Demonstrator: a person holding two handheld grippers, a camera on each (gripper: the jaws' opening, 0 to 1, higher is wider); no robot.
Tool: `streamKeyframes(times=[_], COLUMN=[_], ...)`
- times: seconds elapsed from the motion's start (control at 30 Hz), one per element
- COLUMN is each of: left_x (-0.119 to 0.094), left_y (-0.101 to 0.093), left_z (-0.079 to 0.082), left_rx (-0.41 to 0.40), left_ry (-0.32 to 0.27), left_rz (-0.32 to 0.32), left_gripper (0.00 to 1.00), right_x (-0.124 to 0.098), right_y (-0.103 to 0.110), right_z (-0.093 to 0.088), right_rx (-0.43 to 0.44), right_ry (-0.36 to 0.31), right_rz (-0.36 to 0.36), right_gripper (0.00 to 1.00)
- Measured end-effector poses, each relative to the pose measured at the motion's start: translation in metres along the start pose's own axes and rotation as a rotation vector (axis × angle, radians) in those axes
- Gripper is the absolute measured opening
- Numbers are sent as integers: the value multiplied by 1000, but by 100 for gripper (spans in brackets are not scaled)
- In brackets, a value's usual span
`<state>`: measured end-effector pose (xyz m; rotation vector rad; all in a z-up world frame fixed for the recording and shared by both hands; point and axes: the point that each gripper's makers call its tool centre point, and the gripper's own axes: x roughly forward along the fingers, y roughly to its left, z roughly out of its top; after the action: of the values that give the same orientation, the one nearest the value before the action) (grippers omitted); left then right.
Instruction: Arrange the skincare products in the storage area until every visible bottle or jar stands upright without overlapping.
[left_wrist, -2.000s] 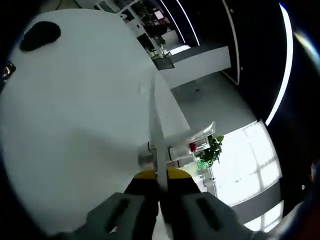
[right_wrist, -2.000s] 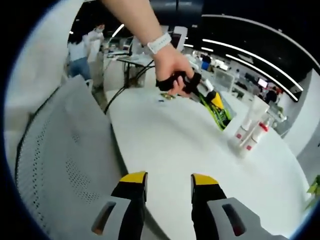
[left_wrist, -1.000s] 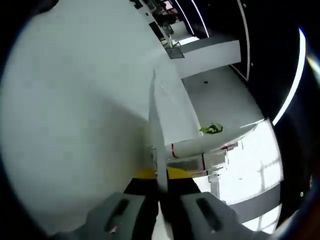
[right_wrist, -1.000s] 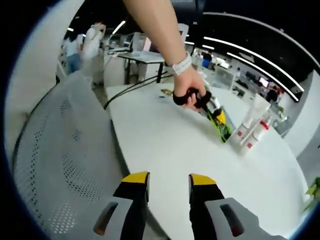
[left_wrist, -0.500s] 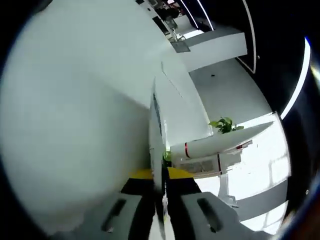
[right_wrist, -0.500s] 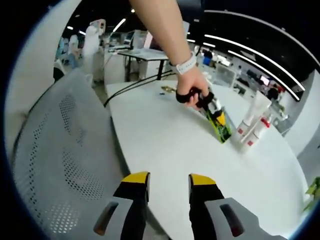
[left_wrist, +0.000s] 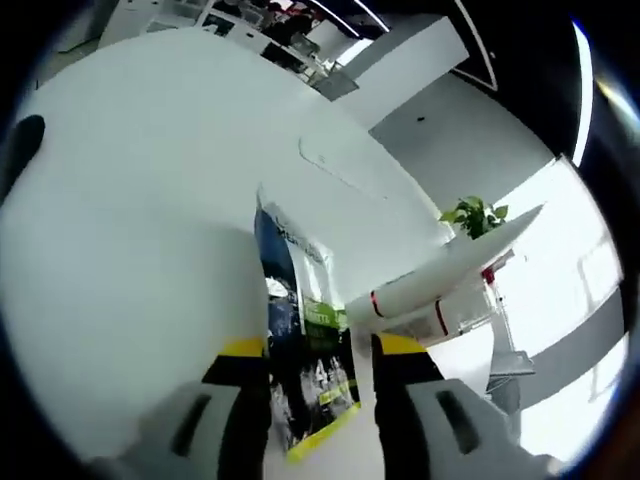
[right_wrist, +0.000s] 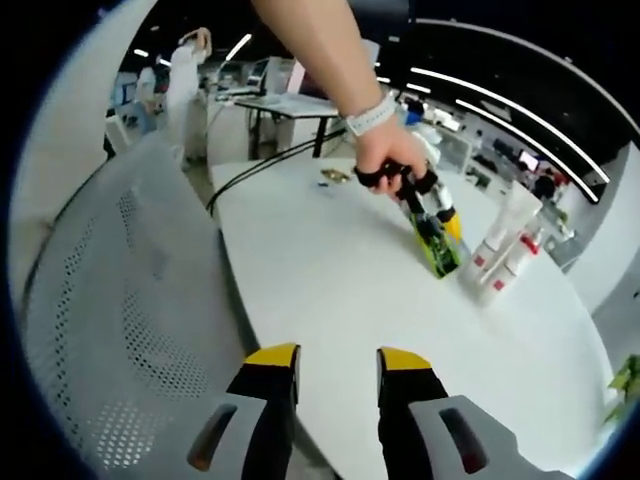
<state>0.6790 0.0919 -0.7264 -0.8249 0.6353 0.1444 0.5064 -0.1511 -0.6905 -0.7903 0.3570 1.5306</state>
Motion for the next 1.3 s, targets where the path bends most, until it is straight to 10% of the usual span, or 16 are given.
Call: streamKeyframes(times=[0.57, 0.9, 1.3], left_x=[-17, -21, -85], left_y=[-3, -4, 13], left_z=[-20, -22, -19], left_rx=[372, 409, 585], left_ry=[117, 123, 151], left_rz=[157, 171, 208], left_gripper=[48, 48, 50], right_x=[-2, -2, -2], right_y=[1, 2, 4], right_z=[2, 4, 5], right_rx=[-20, -30, -35], right_ry=[-8, -21, -29], right_rz=[-5, -3, 11], right_gripper=[31, 31, 31])
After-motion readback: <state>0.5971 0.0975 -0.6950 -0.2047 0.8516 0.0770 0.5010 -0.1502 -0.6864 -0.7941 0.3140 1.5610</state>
